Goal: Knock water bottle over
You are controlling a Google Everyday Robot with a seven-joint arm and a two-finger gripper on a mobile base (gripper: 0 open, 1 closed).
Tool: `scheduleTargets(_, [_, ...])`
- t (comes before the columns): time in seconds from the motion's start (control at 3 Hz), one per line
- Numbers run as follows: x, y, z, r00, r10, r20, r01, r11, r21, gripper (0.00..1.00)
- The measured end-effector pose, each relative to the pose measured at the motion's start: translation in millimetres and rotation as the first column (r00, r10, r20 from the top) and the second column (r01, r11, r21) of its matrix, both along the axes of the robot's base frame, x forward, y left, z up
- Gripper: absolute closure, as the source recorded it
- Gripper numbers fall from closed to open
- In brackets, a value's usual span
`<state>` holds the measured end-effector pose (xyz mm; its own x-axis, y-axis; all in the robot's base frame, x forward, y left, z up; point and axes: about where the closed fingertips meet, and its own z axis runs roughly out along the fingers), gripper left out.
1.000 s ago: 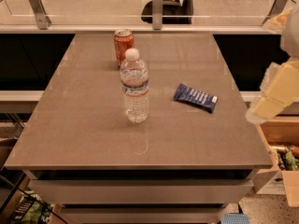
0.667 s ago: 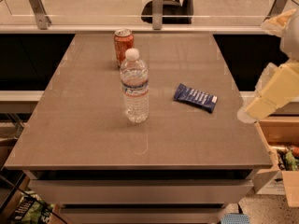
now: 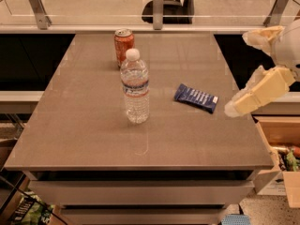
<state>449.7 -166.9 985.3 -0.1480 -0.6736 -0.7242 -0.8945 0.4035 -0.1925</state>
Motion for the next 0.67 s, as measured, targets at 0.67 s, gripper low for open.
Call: scheduleTargets(0.67, [-1, 13, -23, 0.9999, 0.010, 0.005, -0.010, 0.999, 0.045, 0.00])
